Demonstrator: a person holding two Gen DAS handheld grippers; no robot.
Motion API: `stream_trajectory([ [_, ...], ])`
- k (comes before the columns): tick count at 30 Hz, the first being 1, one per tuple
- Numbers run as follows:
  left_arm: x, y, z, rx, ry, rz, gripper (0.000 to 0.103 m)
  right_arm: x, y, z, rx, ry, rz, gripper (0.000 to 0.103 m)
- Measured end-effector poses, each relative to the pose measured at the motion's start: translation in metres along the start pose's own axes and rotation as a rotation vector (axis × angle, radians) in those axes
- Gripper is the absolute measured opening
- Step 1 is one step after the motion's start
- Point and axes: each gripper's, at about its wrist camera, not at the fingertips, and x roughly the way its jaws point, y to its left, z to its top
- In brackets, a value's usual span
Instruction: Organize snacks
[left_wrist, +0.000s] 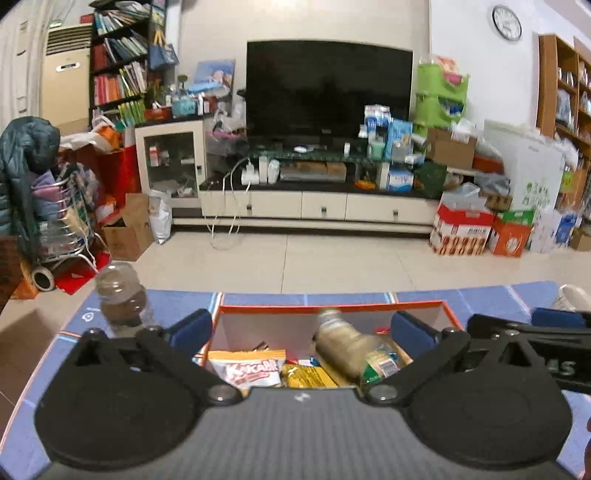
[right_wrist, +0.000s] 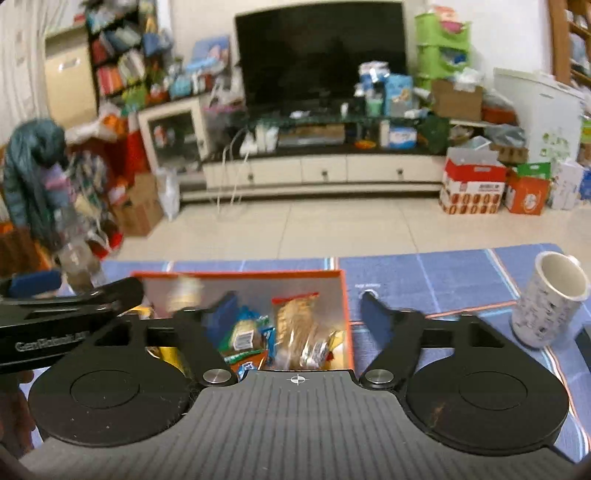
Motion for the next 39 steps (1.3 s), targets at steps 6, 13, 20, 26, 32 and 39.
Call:
stream_trajectory([
  [6,-0.075,0.003,-0.037,0.035,0.002,0.032,0.102,-0.083,0.004,-0.043,0.001,-0.037,-0.002,0.096],
  [13,-0.117,0.03,-0.105,-0.054,0.05,0.148,0.102,-0.13,0.042,-0.092,-0.095,0.051,-0.047,0.096],
  [20,-0.117,0.03,-0.119,-0.039,0.083,0.177,0.102,-0.138,0.069,-0.1,-0.118,0.066,-0.114,0.096],
  [26,-0.108,0.036,-0.115,-0.055,0.109,0.18,0.102,-0.122,0.074,-0.094,-0.111,0.109,-0.136,0.096],
  [32,-0.105,0.028,-0.122,0.009,0.152,0.167,0.102,-0.114,0.075,-0.094,-0.109,0.162,-0.142,0.096],
  [39,-0.107,0.022,-0.126,0.049,0.172,0.175,0.102,-0.115,0.072,-0.098,-0.114,0.17,-0.156,0.096],
])
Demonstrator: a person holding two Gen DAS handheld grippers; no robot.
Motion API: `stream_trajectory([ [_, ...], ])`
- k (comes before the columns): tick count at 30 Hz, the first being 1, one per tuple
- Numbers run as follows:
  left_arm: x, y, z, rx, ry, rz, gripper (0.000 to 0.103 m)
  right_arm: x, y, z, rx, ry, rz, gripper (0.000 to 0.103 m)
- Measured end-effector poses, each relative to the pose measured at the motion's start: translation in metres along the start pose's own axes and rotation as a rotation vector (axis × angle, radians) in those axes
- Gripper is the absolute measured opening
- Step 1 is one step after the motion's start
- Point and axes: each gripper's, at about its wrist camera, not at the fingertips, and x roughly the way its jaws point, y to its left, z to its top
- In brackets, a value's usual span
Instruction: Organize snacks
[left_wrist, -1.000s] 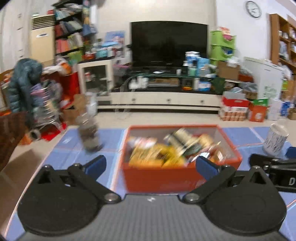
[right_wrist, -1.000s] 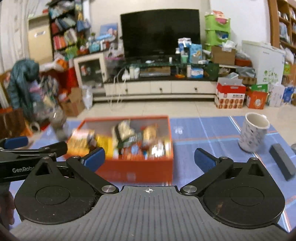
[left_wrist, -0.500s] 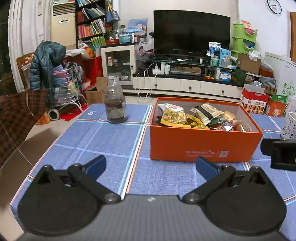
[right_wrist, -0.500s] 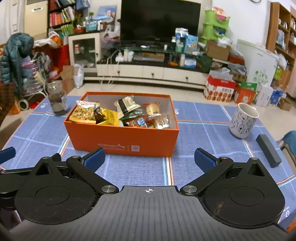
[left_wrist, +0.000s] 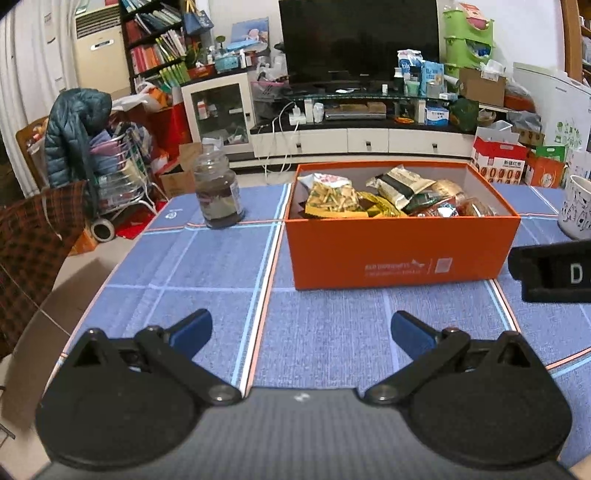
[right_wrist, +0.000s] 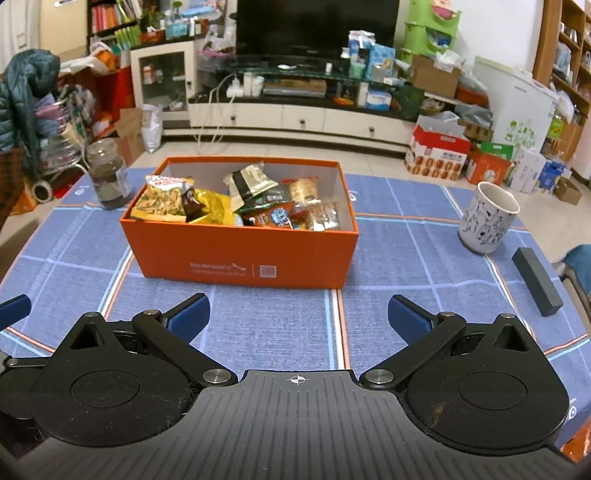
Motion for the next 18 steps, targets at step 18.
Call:
stream_trajectory([
  [18,0.005,-0.011,-0.006,-0.042,0.07,-0.042,0.102,0.007,0.0,-0.002,-0.015,0.014,-0.005,0.096],
])
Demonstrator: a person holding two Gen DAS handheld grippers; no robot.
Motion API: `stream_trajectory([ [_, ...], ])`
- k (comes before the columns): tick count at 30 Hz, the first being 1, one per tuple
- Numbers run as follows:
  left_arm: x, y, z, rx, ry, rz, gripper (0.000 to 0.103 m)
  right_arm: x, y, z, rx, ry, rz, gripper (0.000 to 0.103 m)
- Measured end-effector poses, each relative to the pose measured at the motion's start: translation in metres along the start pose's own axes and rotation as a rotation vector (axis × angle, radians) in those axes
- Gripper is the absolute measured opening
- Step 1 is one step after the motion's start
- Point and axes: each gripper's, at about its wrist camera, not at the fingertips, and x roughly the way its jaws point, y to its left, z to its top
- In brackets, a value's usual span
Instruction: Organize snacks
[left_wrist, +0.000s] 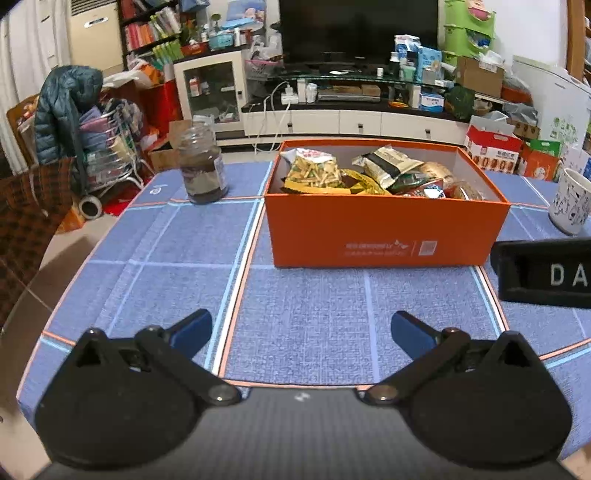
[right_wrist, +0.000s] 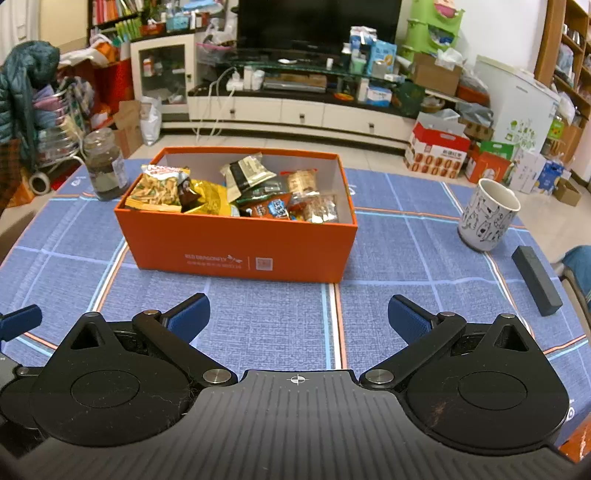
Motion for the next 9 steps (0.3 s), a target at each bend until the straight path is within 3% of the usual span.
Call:
stream_trajectory([
  [9,-0.0008,-0.0005,-0.0009,0.004,0.024,0.0,0.102,0.0019,-0.0031,0.0004,0.012,-0.007,0.005,0.096],
])
